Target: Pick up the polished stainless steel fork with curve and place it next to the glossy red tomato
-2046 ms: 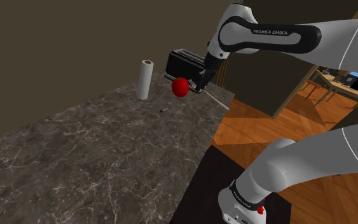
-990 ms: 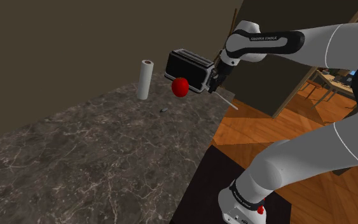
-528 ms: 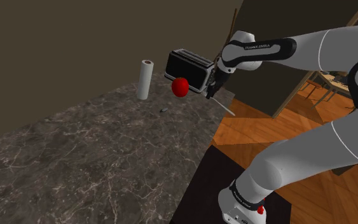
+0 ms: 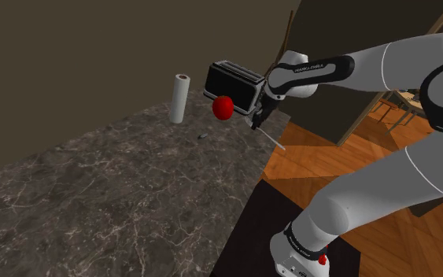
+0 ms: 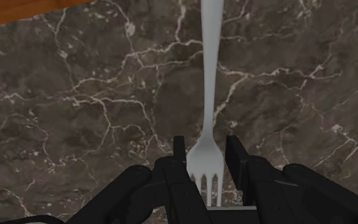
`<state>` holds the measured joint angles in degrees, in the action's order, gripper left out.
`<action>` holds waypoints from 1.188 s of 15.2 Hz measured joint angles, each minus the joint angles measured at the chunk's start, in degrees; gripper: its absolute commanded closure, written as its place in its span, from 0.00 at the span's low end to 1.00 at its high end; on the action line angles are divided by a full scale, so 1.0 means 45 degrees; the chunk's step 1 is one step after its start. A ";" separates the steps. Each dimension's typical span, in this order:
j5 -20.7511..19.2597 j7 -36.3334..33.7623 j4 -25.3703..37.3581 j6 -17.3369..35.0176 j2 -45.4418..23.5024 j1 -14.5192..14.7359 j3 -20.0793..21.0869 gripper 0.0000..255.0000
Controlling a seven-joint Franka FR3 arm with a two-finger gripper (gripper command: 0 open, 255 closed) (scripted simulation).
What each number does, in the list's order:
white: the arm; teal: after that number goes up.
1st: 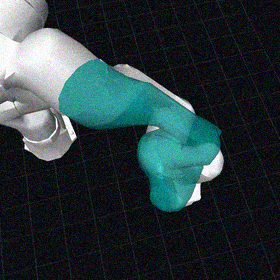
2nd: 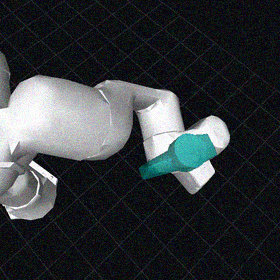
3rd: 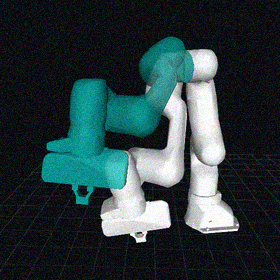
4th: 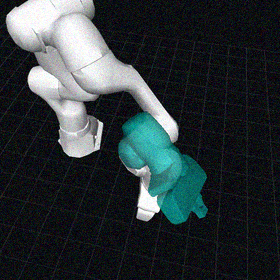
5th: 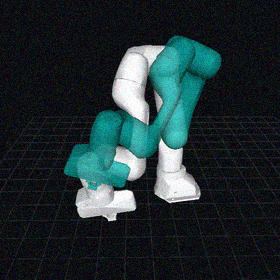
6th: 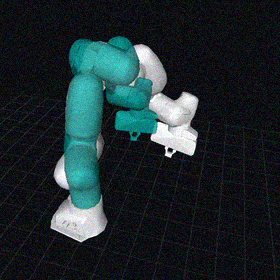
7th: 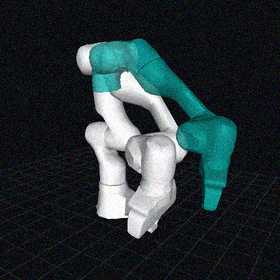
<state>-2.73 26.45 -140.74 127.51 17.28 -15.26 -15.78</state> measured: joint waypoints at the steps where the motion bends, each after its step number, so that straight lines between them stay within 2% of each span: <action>1: 0.0020 0.0027 -0.0079 0.0175 -0.0098 0.0005 -0.0022 1.00; 12: 0.0335 0.0333 -0.1077 0.2291 -0.1246 0.0112 -0.0215 1.00; 18: 0.0392 0.0384 -0.1157 0.2535 -0.1409 0.0128 -0.0239 1.00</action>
<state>-0.97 28.18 -145.95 138.91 10.94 -14.68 -16.85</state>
